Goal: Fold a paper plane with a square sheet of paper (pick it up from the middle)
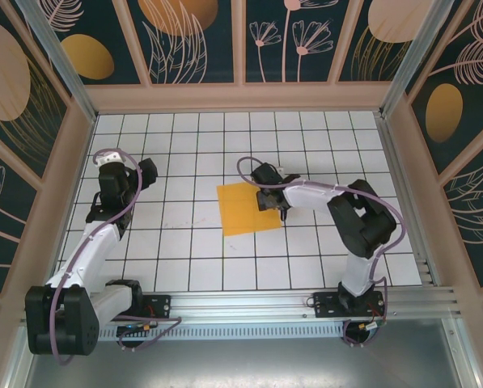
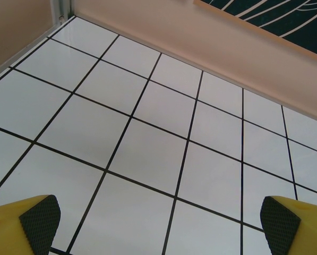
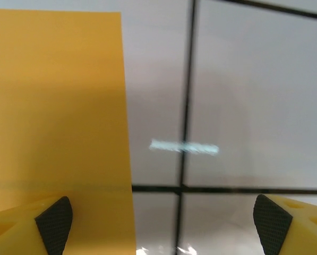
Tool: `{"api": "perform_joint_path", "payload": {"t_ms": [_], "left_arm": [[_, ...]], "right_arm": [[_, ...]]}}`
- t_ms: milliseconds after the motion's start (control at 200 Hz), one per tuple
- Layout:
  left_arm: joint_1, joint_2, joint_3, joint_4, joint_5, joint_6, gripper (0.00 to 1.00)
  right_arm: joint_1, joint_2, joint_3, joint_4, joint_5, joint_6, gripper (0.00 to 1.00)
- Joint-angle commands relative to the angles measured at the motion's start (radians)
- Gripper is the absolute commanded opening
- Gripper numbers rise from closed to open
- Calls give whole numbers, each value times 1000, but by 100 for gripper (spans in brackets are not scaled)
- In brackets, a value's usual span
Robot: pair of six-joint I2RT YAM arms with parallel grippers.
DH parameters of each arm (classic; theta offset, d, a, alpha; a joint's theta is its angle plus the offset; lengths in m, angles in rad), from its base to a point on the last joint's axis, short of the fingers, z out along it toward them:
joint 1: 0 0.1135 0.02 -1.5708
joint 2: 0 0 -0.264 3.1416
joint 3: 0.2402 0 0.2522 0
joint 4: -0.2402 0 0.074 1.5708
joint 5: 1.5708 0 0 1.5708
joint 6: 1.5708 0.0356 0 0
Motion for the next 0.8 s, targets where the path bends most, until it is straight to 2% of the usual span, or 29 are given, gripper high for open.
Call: {"api": "perform_joint_path", "payload": {"t_ms": [0,145,395,430,796], "left_arm": [[6,7,6,-14,19,1,98],[7,8,8,-24,23,-2,99],[7,9,16,-45,0,-17,99],[7,5,16,-45,-5,-19,99],[7,-12,1,-24,-3,-22,98]], "right_arm": [[-7,-48,-7,-90,-20,27,91],[30,-83,107,-110,-87,111,91],[89,52,209,-119,-230,296,94],[93,67,220,-123,-233,301,99],[108,167,289,-168,-245,276,97]]}}
